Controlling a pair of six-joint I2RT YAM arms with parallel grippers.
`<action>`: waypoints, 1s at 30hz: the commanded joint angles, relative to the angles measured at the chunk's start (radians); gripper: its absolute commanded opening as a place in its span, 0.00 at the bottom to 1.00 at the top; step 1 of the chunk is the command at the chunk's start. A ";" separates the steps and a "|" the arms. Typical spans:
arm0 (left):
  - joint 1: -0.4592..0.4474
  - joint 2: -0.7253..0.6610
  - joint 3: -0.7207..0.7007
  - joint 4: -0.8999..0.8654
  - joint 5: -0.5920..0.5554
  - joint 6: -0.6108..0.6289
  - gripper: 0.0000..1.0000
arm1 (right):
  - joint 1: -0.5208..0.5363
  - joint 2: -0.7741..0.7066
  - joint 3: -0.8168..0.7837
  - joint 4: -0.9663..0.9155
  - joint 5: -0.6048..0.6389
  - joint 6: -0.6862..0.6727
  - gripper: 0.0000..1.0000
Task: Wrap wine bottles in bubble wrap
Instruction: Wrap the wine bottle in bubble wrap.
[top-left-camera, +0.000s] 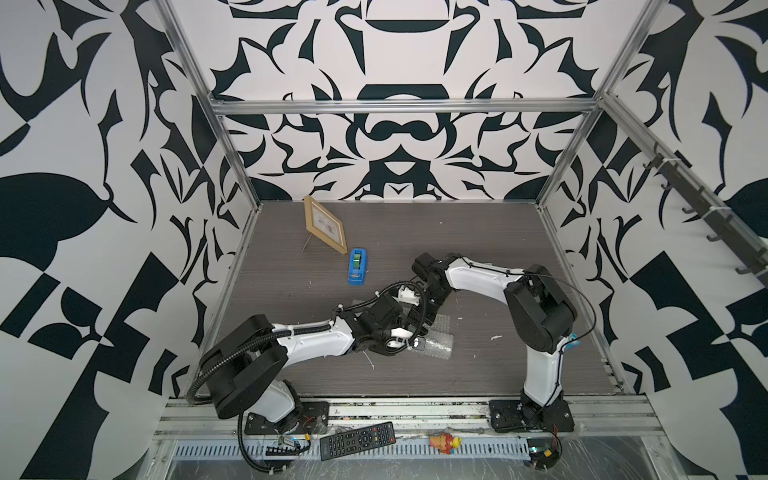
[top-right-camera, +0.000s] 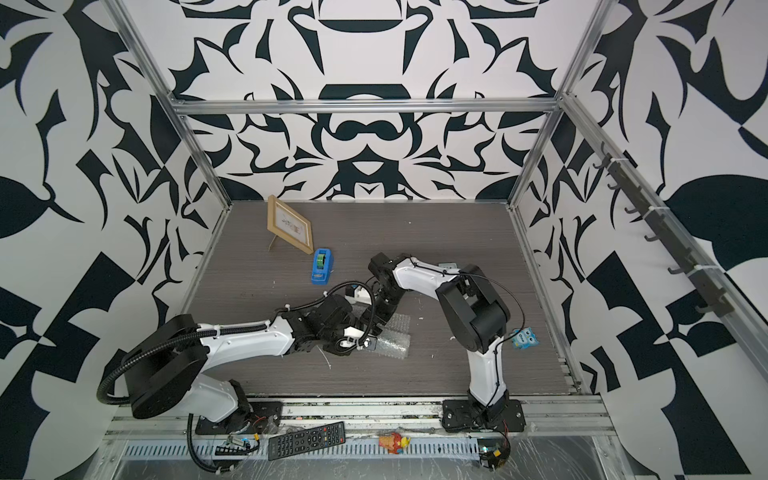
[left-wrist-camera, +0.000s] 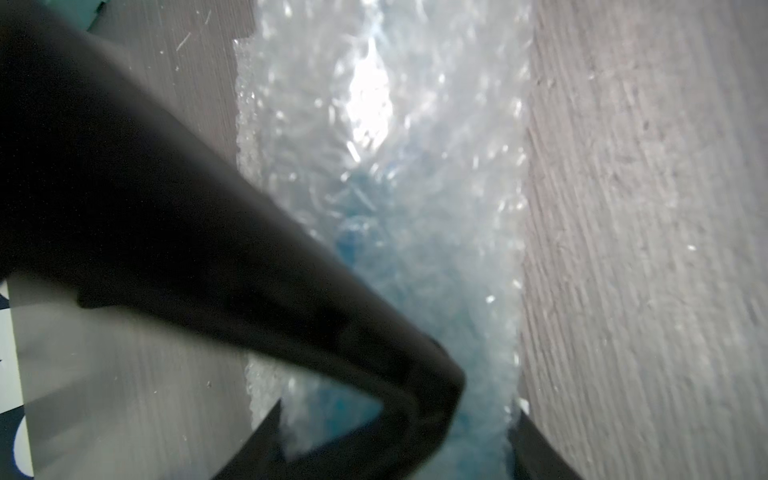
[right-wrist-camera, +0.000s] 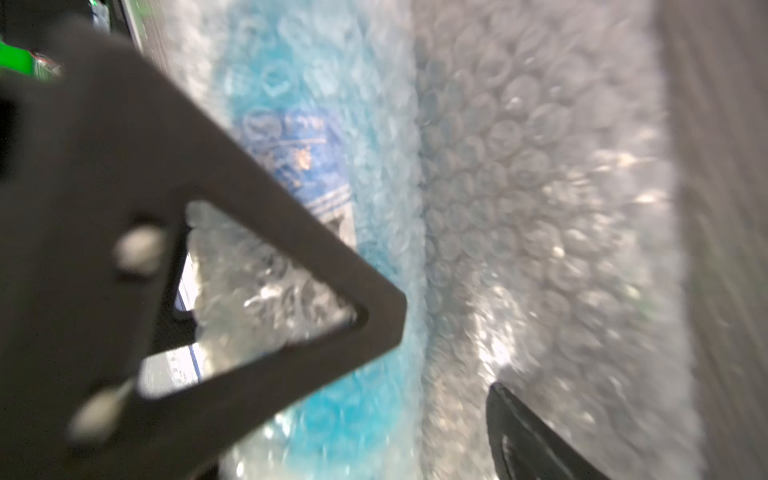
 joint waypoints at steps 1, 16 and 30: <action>0.011 0.027 0.012 -0.130 0.001 -0.054 0.24 | -0.011 -0.095 -0.035 -0.004 -0.020 0.043 0.92; 0.123 0.114 0.211 -0.380 0.184 -0.412 0.23 | -0.172 -0.681 -0.474 0.589 0.455 0.689 0.88; 0.142 0.252 0.431 -0.487 0.207 -0.939 0.24 | -0.139 -0.853 -0.678 0.655 0.639 1.259 0.78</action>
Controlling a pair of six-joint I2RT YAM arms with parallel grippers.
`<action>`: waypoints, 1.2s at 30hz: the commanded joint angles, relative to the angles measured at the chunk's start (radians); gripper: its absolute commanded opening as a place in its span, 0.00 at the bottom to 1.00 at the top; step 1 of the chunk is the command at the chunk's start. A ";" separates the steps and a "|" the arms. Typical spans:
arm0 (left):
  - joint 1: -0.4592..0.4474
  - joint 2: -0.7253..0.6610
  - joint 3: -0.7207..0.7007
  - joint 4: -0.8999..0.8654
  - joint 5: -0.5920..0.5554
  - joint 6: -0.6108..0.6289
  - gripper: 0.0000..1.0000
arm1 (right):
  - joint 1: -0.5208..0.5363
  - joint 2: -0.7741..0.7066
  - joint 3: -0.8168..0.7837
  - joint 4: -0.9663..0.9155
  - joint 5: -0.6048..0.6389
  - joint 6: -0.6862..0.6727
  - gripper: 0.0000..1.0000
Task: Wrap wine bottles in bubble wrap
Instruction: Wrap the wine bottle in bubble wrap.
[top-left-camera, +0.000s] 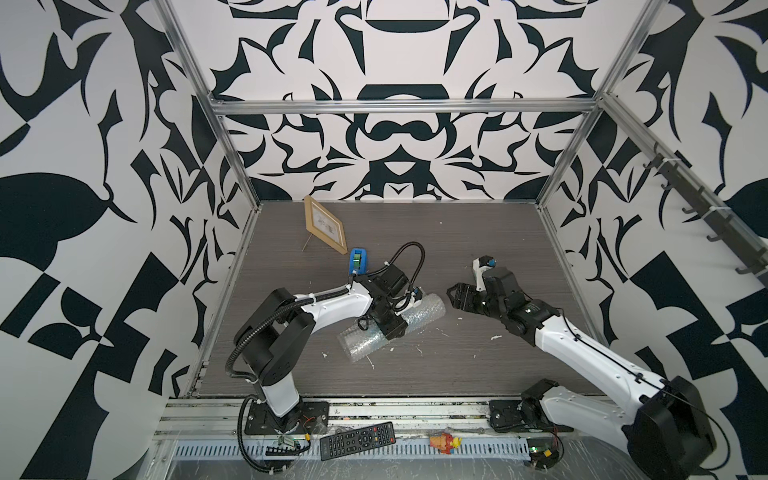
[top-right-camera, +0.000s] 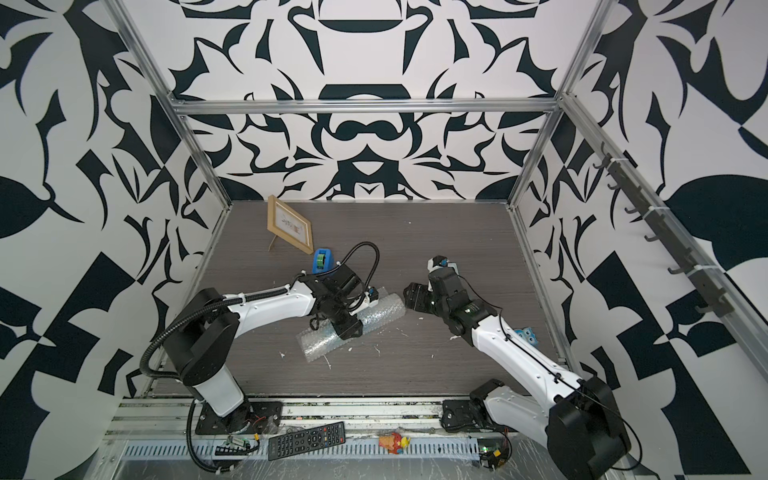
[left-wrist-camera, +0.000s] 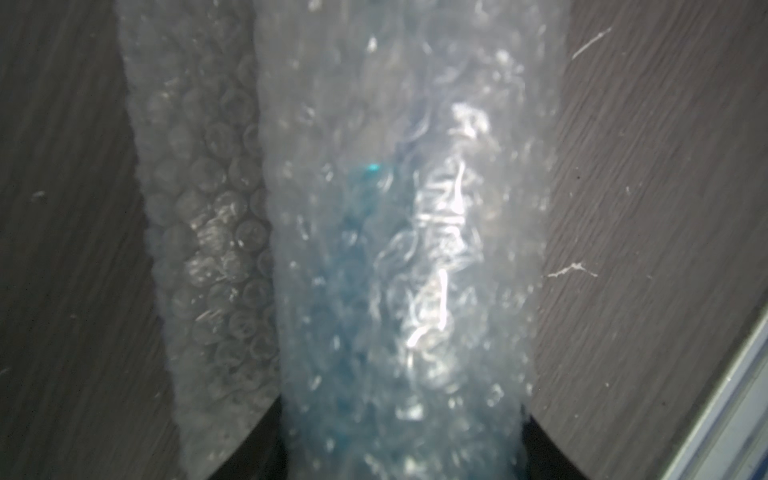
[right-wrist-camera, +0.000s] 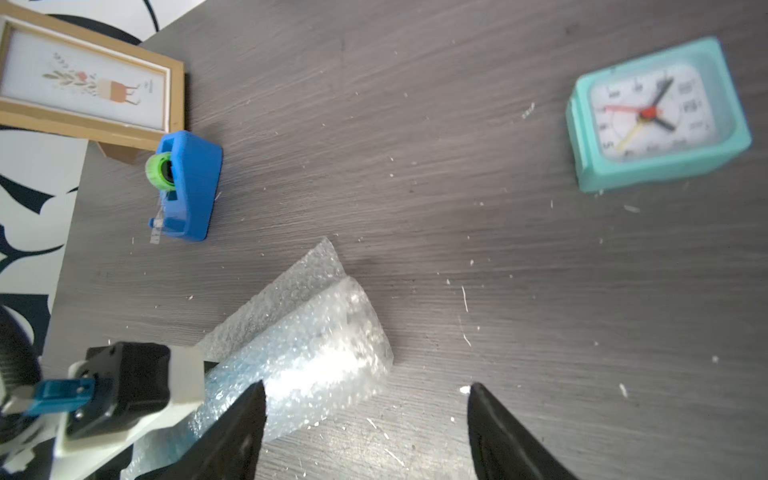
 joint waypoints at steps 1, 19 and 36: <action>0.011 0.018 0.058 -0.056 0.034 -0.163 0.25 | 0.040 -0.011 -0.042 0.079 0.032 0.174 0.78; -0.029 0.081 0.040 0.014 -0.122 -0.805 0.21 | 0.163 0.029 -0.188 0.267 0.048 0.390 0.78; -0.033 0.009 -0.158 0.291 -0.163 -1.206 0.36 | 0.325 0.023 -0.252 0.333 0.043 0.426 0.84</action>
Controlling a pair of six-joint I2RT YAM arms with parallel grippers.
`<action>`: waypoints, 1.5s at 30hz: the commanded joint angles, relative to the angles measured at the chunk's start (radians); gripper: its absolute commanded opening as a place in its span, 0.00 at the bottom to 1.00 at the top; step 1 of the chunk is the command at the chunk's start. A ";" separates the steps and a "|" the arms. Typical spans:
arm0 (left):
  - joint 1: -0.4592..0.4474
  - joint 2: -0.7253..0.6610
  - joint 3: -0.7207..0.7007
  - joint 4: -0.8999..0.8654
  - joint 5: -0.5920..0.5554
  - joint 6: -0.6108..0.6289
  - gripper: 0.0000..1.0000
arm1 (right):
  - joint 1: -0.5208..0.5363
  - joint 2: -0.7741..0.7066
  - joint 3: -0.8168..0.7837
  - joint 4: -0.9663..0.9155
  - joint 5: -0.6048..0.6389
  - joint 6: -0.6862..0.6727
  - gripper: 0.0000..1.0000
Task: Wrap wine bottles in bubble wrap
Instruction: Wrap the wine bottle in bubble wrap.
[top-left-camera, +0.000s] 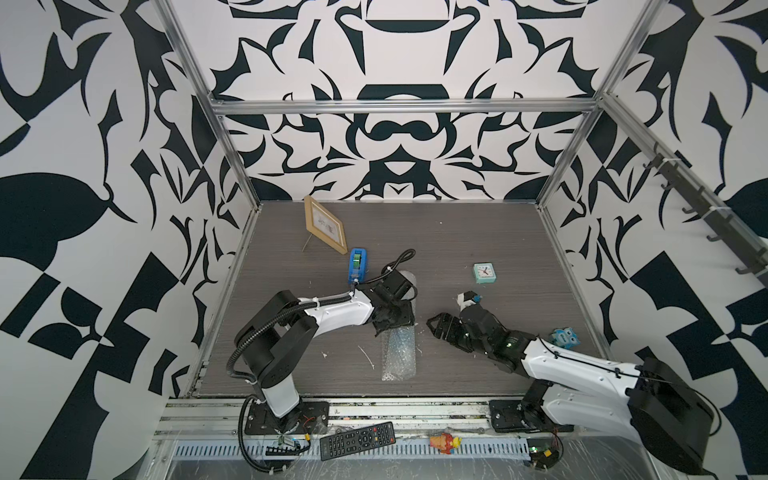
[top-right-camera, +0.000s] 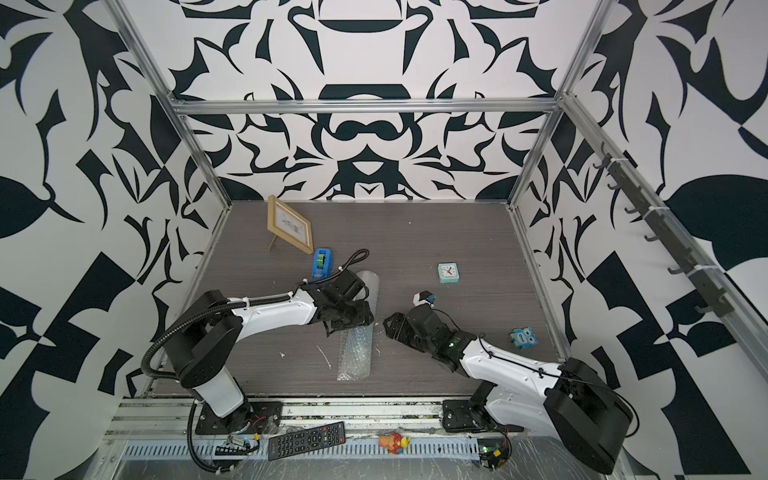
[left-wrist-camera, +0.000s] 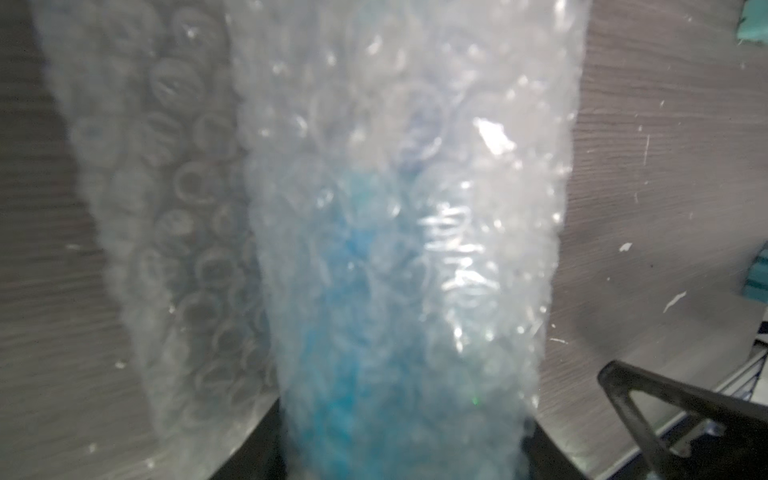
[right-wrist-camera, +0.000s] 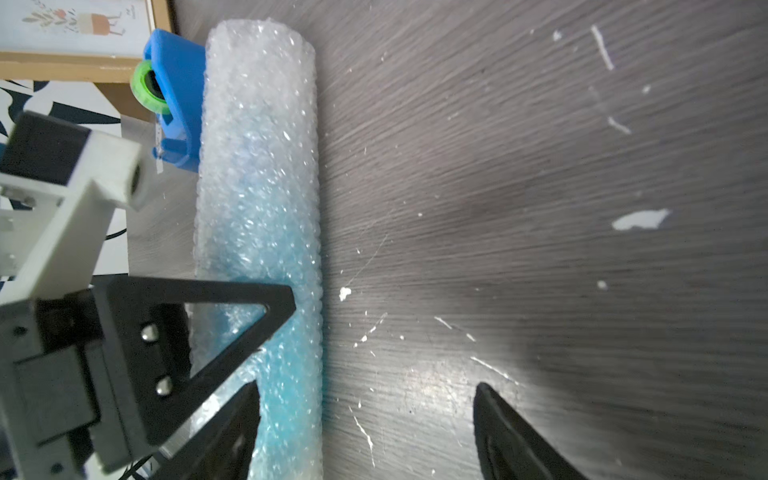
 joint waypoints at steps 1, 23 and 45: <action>0.004 0.027 -0.055 0.022 -0.071 -0.132 0.39 | 0.021 0.018 0.010 0.049 -0.018 0.003 0.84; 0.007 -0.026 -0.254 0.277 -0.046 -0.308 0.47 | 0.106 0.144 0.047 0.230 -0.109 -0.041 0.91; 0.054 -0.152 -0.245 0.154 0.060 -0.152 0.69 | 0.146 0.376 0.273 -0.063 -0.071 -0.192 0.72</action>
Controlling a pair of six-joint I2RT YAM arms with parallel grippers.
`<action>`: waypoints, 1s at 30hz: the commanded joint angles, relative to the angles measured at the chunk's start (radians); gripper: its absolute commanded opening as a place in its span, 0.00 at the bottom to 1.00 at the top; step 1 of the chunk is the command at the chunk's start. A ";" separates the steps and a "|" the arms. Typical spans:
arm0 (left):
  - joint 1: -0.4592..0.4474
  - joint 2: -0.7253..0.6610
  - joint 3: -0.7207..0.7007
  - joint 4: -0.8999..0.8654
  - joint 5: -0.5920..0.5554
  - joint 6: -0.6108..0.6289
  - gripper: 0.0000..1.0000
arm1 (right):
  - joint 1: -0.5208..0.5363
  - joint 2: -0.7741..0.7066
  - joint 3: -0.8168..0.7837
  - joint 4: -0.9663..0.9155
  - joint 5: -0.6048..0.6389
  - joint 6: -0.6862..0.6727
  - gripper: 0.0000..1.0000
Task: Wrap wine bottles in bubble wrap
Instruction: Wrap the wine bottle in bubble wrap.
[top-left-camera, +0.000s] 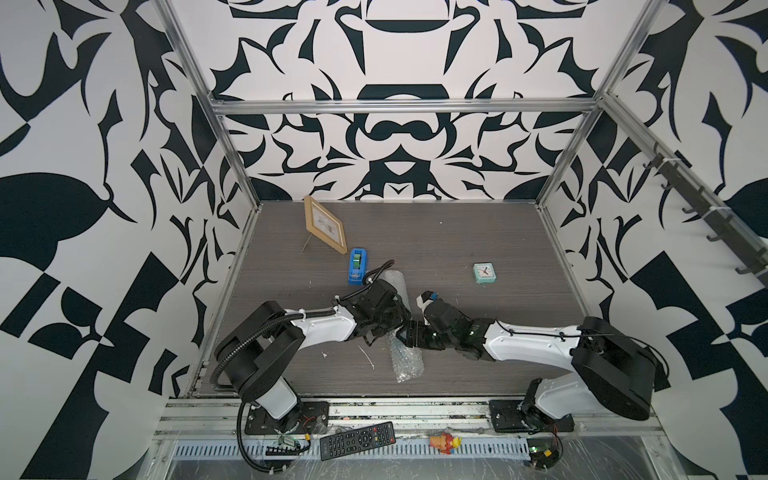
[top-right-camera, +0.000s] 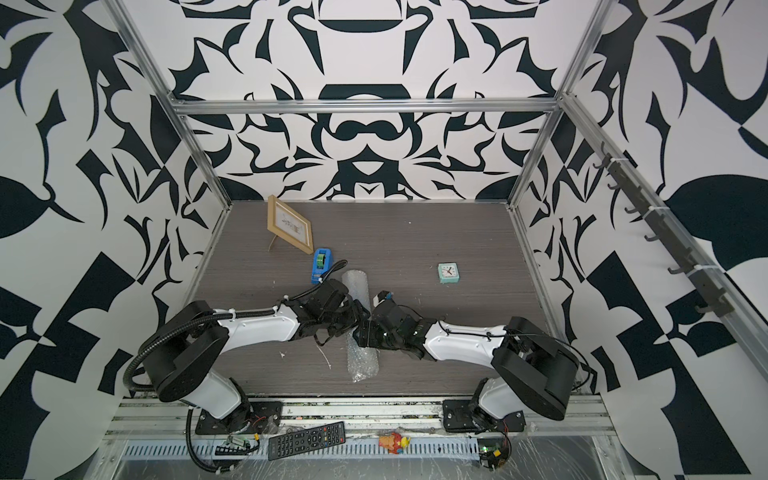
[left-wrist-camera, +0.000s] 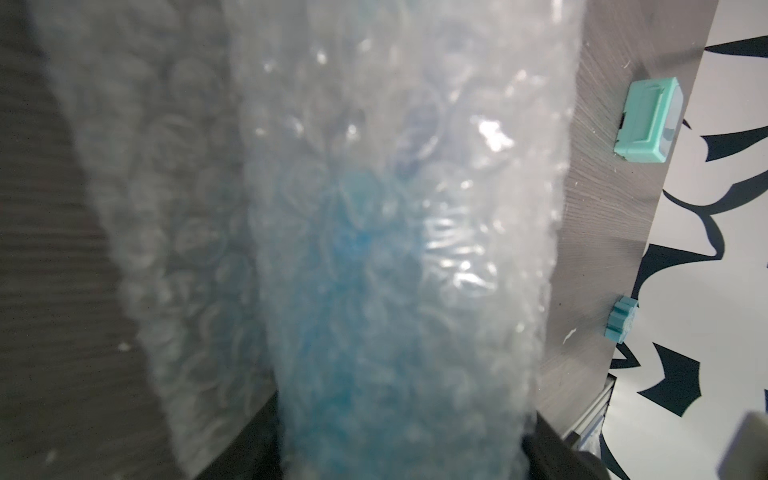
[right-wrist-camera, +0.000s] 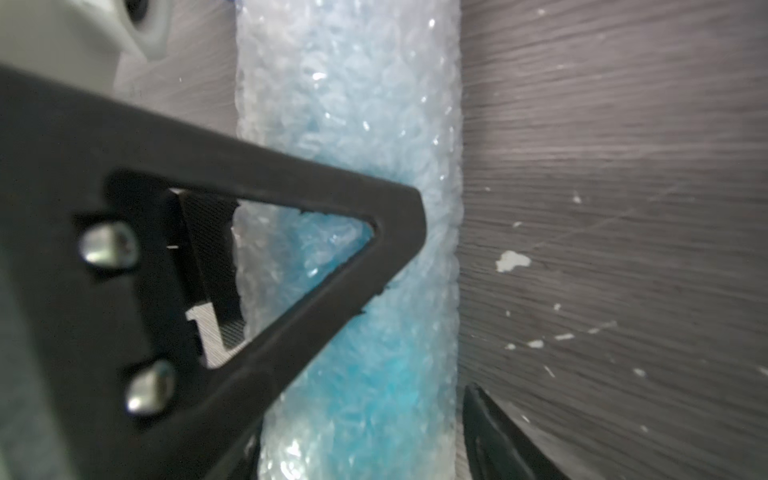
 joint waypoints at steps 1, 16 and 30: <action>0.026 -0.034 -0.001 -0.166 0.025 0.064 0.71 | 0.006 0.032 0.035 -0.088 0.045 -0.049 0.70; 0.281 -0.199 -0.002 -0.285 0.145 0.275 0.71 | 0.024 0.093 0.075 -0.140 0.060 -0.084 0.67; 0.300 -0.067 -0.044 -0.056 0.224 0.239 0.50 | 0.024 0.106 0.056 -0.137 0.095 -0.078 0.73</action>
